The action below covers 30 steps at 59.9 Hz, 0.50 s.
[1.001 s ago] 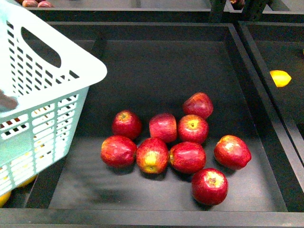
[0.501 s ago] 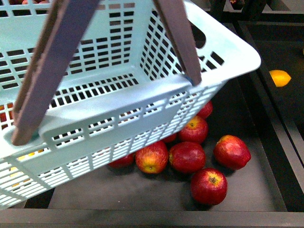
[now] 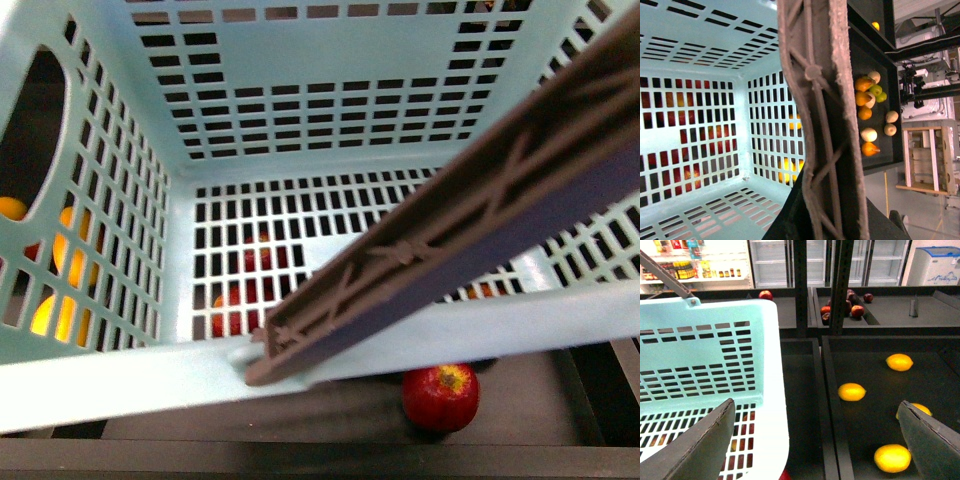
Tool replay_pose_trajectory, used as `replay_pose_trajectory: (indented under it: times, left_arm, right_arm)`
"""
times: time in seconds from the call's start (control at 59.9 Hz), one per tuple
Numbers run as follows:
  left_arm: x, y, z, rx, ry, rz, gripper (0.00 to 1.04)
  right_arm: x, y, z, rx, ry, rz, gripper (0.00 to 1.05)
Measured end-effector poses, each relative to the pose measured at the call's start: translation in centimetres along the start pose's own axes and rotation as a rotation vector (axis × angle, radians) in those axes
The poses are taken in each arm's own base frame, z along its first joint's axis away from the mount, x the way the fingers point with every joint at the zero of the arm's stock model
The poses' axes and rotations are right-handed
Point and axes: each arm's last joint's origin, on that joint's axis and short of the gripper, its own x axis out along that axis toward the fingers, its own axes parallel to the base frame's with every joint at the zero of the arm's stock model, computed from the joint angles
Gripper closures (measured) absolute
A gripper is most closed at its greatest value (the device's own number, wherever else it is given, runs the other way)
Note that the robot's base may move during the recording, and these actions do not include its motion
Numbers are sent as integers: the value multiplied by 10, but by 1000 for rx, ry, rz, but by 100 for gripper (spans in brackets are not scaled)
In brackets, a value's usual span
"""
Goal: Pick lemon and mango into basket
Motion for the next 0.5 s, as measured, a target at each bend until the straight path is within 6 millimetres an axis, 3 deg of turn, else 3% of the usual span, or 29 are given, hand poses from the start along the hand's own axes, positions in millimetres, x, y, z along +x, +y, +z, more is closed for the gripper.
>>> replay_pose_trajectory:
  times: [0.317, 0.434, 0.501]
  left_arm:
    - [0, 2, 3, 13, -15, 11, 100]
    - [0, 2, 2, 9, -7, 6, 100]
    - [0, 2, 2, 11, -6, 6, 100]
  right_arm:
    - [0, 0, 0, 0, 0, 0, 9]
    - [3, -3, -3, 101, 333, -107, 9]
    - [7, -6, -8, 152, 416, -138, 9]
